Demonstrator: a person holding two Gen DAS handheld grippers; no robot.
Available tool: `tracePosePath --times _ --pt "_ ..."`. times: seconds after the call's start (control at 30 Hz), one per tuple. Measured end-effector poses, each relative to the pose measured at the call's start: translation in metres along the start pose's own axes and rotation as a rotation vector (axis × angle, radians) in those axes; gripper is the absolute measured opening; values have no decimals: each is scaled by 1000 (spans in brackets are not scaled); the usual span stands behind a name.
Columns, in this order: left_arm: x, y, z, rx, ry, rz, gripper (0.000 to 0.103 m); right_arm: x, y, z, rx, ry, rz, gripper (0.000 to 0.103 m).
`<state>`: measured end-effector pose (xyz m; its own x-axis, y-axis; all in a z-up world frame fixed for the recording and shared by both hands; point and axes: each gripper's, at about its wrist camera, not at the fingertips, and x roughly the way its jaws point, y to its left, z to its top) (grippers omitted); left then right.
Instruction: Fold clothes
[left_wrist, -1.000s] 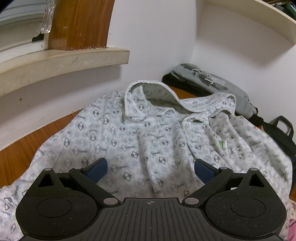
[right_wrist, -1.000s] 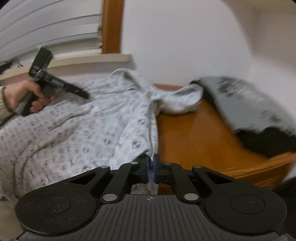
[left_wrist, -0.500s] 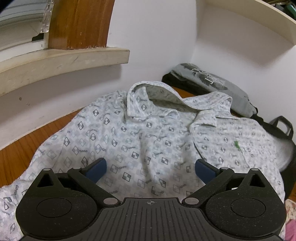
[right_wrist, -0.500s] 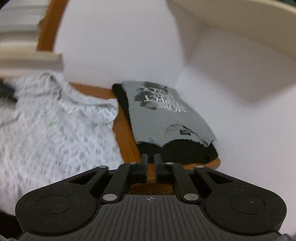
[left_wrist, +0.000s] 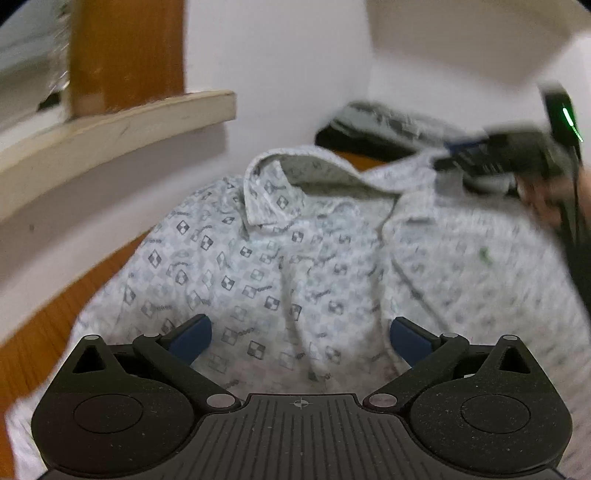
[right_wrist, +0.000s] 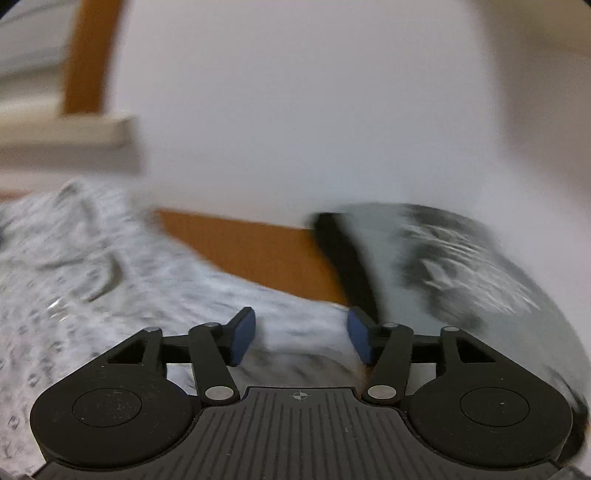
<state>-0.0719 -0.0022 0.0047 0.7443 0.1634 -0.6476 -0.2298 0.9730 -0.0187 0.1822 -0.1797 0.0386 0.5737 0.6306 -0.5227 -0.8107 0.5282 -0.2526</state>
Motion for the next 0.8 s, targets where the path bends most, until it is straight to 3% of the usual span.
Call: tracePosePath --times 0.07,0.27,0.4,0.47,0.5,0.53,0.57,0.6,0.63,0.67,0.73,0.8 --pt "3 3 2 14 3 -3 103 8 12 9 -47 0 45 57" --pt "4 8 3 -37 -10 2 103 25 39 35 -40 -24 310 58" --pt "-6 8 0 -108 -12 -2 103 39 61 44 -106 21 391 58" --pt "-16 6 -4 -129 -18 -1 103 49 64 48 -126 39 392 48" --pt "-22 5 -6 -137 -21 1 103 54 64 53 -115 51 388 37" --pt "-29 5 -9 -146 -26 4 103 56 60 59 -119 41 333 4" --pt "-35 6 -12 -156 -31 6 103 57 56 65 -125 29 274 6" --pt "-41 7 -16 -168 -36 14 103 58 50 72 -103 -18 125 6" --pt "-47 9 -19 -181 -41 23 103 60 35 81 -4 -44 13 9" --pt "-52 11 -22 -195 -44 33 103 62 19 89 101 -68 -95 20" --pt "-63 15 -28 -220 -50 49 103 58 8 92 164 -79 -117 30" --pt "-75 17 -35 -233 -58 60 103 46 14 83 120 -87 -95 35"
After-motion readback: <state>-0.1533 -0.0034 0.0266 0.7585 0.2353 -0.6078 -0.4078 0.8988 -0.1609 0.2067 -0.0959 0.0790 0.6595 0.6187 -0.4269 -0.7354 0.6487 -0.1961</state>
